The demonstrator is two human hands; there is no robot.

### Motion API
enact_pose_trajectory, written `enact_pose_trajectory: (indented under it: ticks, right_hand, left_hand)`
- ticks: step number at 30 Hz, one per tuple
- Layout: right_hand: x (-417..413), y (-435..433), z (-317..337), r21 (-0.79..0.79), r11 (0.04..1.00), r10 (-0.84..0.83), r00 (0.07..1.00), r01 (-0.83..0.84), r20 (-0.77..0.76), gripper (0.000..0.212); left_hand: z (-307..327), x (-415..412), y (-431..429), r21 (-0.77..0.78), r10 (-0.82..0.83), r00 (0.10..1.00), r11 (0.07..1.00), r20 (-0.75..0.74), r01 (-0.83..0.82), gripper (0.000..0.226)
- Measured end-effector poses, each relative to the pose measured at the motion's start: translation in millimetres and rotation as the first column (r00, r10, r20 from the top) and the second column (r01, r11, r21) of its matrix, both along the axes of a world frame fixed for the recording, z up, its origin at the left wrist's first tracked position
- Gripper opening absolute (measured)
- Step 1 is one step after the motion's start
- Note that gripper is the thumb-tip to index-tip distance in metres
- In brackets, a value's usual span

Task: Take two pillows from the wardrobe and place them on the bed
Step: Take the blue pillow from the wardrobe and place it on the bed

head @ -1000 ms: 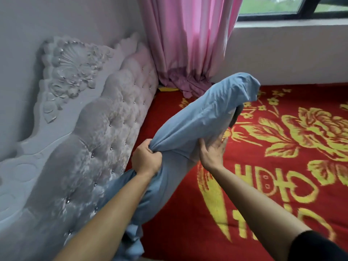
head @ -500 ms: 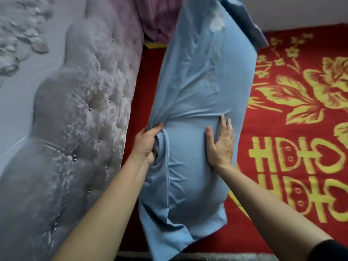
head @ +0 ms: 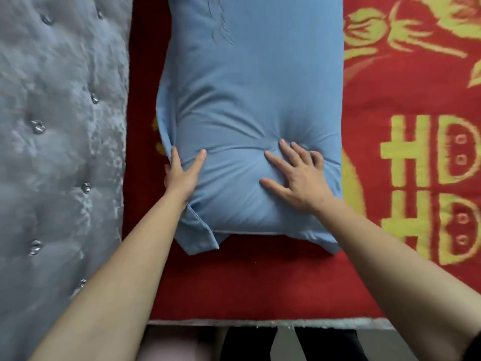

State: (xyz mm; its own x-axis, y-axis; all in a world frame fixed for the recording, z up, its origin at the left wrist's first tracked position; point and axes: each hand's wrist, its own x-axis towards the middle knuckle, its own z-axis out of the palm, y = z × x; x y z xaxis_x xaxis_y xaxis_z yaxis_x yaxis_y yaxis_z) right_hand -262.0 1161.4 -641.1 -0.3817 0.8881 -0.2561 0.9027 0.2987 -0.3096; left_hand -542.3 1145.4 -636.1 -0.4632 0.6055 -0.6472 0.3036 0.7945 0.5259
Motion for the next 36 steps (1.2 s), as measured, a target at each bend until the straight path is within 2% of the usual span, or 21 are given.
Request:
enact_pose_trajectory:
  ticks: [2, 3, 4, 5, 6, 7, 8, 9, 10, 12, 15, 18, 20, 22, 24, 26, 28, 30, 31, 33, 36]
  right_hand:
    - [5.9, 1.4, 7.1, 0.219, 0.974, -0.046, 0.996, 0.062, -0.079, 0.061]
    - [5.6, 2.2, 7.1, 0.281, 0.944, -0.142, 0.983, 0.17, -0.117, 0.062]
    - [4.8, 2.6, 6.1, 0.267, 0.902, -0.308, 0.939, 0.34, -0.154, 0.068]
    - [4.8, 3.7, 6.1, 0.164, 0.824, -0.516, 0.837, 0.543, -0.18, 0.083]
    - [5.0, 6.0, 6.5, -0.006, 0.692, -0.71, 0.679, 0.722, -0.185, 0.104]
    - [6.2, 9.8, 7.7, -0.181, 0.544, -0.838, 0.521, 0.819, -0.161, 0.125]
    - [7.7, 13.9, 9.8, -0.298, 0.444, -0.896, 0.426, 0.845, -0.128, 0.139]
    - [8.8, 18.0, 12.6, -0.34, 0.408, -0.912, 0.394, 0.847, -0.112, 0.143]
    - [8.9, 21.8, 16.1, -0.323, 0.411, -0.911, 0.394, 0.852, -0.121, 0.14]
    - [4.2, 26.4, 26.0, -0.22, 0.442, -0.894, 0.405, 0.87, -0.193, 0.126]
    - [-7.4, 29.1, 44.5, -0.138, 0.465, -0.846, 0.393, 0.875, -0.361, 0.107]
    - [-20.0, 37.6, 68.9, -0.109, 0.476, -0.769, 0.353, 0.872, -0.534, 0.093]
    - [-32.0, 47.1, 84.6, -0.058, 0.468, -0.702, 0.33, 0.882, -0.631, 0.086]
    - [-45.8, 58.8, 94.1, -0.029, 0.448, -0.667, 0.313, 0.893, -0.676, 0.087]
    - [-56.9, 70.3, 94.0, -0.042, 0.447, -0.706, 0.324, 0.894, -0.629, 0.094]
    - [-61.9, 73.4, 81.1, -0.107, 0.523, -0.772, 0.418, 0.845, -0.479, 0.103]
    - [-65.1, 60.6, 58.5, -0.208, 0.687, -0.72, 0.612, 0.697, -0.327, 0.105]
    - [-67.3, 35.7, 31.6, -0.217, 0.844, -0.53, 0.824, 0.491, -0.199, 0.095]
    - [-67.0, 24.6, 20.1, -0.192, 0.882, -0.461, 0.871, 0.43, -0.169, 0.088]
    - [-67.5, 10.8, 5.2, -0.169, 0.882, -0.467, 0.868, 0.441, -0.17, 0.08]
    - [-68.7, 7.7, -4.5, -0.151, 0.858, -0.512, 0.842, 0.491, -0.172, 0.078]
  left_hand:
    - [-9.4, 0.6, -2.5, 0.063, 0.05, 0.997, 0.997, 0.055, -0.054, 0.11]
    - [-12.8, 0.1, -4.0, 0.073, 0.059, 0.997, 0.995, 0.047, -0.062, 0.112]
    - [-15.2, -0.5, -4.8, 0.071, 0.063, 0.998, 0.995, 0.031, -0.065, 0.113]
    - [-16.3, -0.9, -5.2, 0.067, 0.063, 0.998, 0.996, 0.012, -0.064, 0.112]
    - [-15.8, -0.6, -5.3, 0.069, 0.057, 0.998, 0.996, -0.02, -0.056, 0.107]
    - [-14.1, 0.4, -5.0, 0.082, 0.045, 0.996, 0.996, -0.079, -0.039, 0.098]
    - [-11.4, 2.7, -4.6, 0.112, 0.033, 0.985, 0.994, -0.167, -0.014, 0.085]
    - [-7.4, 6.8, -4.1, 0.157, 0.031, 0.962, 0.988, -0.271, 0.012, 0.07]
    - [-2.1, 12.0, -2.8, 0.21, 0.043, 0.931, 0.977, -0.364, 0.037, 0.058]
    - [11.8, 22.4, 1.1, 0.326, 0.106, 0.879, 0.944, -0.465, 0.059, 0.046]
    - [39.4, 25.0, 11.3, 0.513, 0.23, 0.841, 0.856, -0.491, 0.065, 0.039]
    - [73.0, 10.8, 28.4, 0.674, 0.301, 0.824, 0.728, -0.48, 0.127, 0.037]
    - [92.1, -4.2, 41.9, 0.742, 0.351, 0.815, 0.655, -0.462, 0.139, 0.039]
    - [101.7, -22.4, 51.7, 0.774, 0.398, 0.802, 0.621, -0.446, 0.123, 0.041]
    - [98.8, -44.7, 55.5, 0.764, 0.373, 0.828, 0.638, -0.418, 0.099, 0.043]
    - [81.6, -68.3, 53.5, 0.618, 0.269, 0.861, 0.784, -0.432, 0.064, 0.043]
    - [56.8, -79.7, 41.1, 0.262, 0.055, 0.868, 0.961, -0.493, 0.087, 0.055]
    - [31.7, -71.5, 18.7, -0.027, -0.191, 0.883, 0.98, -0.429, 0.199, 0.068]
    - [21.8, -62.6, 6.4, -0.09, -0.267, 0.873, 0.963, -0.407, 0.253, 0.071]
    - [8.6, -48.7, -11.6, -0.112, -0.316, 0.845, 0.948, -0.431, 0.297, 0.072]
    - [3.7, -44.9, -16.4, -0.092, -0.288, 0.847, 0.957, -0.447, 0.277, 0.073]
